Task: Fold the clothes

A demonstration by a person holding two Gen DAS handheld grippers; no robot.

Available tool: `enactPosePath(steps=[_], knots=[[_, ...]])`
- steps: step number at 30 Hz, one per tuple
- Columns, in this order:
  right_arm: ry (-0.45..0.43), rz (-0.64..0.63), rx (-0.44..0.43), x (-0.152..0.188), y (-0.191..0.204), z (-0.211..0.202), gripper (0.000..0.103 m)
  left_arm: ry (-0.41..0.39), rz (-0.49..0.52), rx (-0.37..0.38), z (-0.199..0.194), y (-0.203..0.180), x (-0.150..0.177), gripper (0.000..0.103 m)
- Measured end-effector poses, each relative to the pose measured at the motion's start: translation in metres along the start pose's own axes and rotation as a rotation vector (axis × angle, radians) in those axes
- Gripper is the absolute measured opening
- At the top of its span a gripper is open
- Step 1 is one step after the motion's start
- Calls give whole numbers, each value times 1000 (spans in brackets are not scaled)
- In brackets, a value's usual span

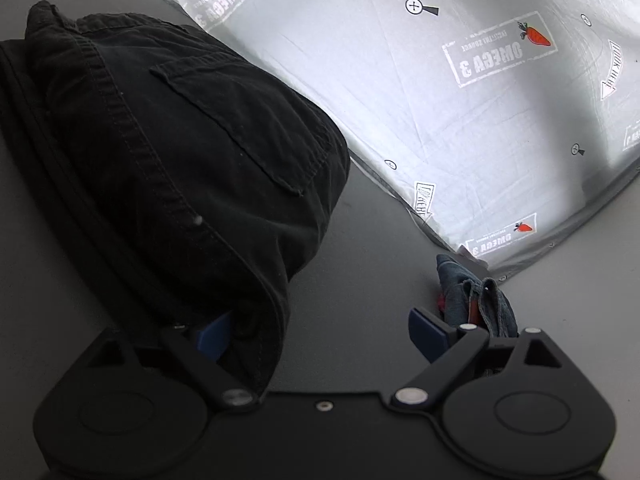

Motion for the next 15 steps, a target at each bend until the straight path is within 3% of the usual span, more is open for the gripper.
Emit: enactPosePath(steps=[4, 10, 15], knots=[[50, 76, -25, 25, -11, 6, 98, 16, -1, -35, 11, -4, -2, 103], [105, 408, -281, 28, -55, 0, 94, 27, -3, -105, 27, 4, -6, 103], [75, 614, -431, 30, -87, -5, 95, 13, -8, -130, 39, 18, -12, 103]])
Point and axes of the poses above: each gripper's, at about its wrist camera, not at the fingertips, and z roughly the way its jaws point, y to its left, x to its underside, the point moved 4 cm from there along z, roughly the way its jaws point, and after that the axes turned 8 degrees about -x, right-handed, at the moved point
